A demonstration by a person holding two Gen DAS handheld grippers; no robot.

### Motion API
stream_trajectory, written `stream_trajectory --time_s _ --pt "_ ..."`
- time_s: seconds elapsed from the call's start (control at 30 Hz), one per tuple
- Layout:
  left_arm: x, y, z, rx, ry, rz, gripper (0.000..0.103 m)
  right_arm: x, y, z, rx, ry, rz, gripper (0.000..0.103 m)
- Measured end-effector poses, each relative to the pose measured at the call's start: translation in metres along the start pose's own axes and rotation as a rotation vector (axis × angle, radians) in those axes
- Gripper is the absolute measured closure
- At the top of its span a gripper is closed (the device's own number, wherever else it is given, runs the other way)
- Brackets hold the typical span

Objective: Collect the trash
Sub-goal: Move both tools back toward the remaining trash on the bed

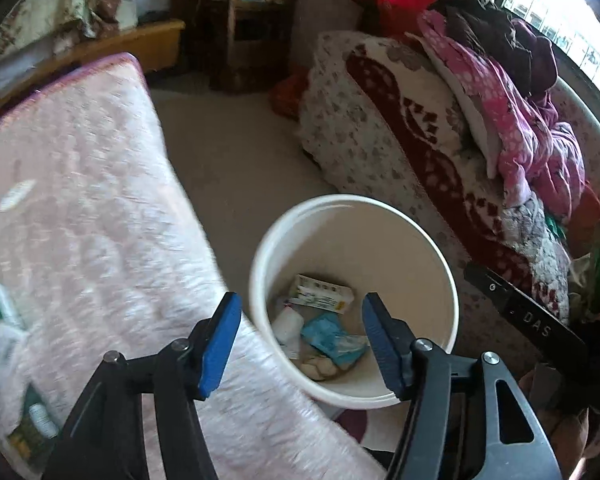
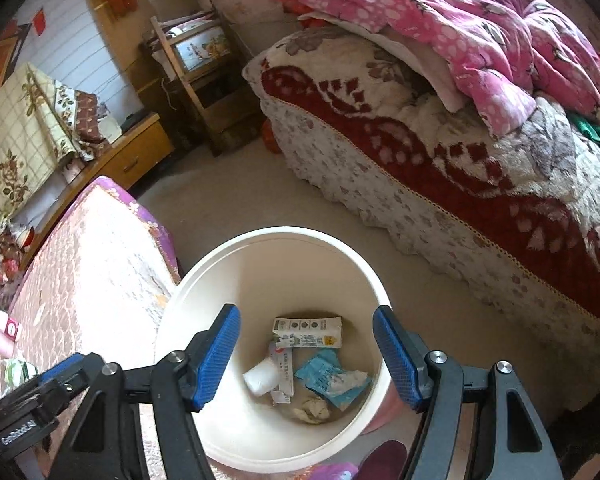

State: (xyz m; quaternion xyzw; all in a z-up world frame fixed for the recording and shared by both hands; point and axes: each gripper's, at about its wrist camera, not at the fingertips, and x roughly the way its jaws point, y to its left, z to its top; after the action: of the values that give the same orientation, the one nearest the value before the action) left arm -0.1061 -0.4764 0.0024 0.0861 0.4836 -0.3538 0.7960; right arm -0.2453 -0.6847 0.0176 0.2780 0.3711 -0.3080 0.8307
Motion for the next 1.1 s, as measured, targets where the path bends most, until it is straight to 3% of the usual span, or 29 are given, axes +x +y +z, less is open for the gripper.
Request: stream_trajectory --time_s 0.27,0.63,1.1 --pt "-0.06 0.022 -0.011 0.015 -0.107 0.13 0.039 -0.007 0.024 -0.009 -0.082 -0.013 0.03 0.031" --pt "-0.135 0.085 -0.042 -0.057 -0.181 0.277 0.039 -0.048 0.087 -0.043 -0.249 -0.043 0.186 0.031" --pt "-0.203 0.167 -0.087 -0.201 -0.227 0.357 0.039 -0.084 0.187 -0.093 -0.441 -0.025 0.275 0.031"
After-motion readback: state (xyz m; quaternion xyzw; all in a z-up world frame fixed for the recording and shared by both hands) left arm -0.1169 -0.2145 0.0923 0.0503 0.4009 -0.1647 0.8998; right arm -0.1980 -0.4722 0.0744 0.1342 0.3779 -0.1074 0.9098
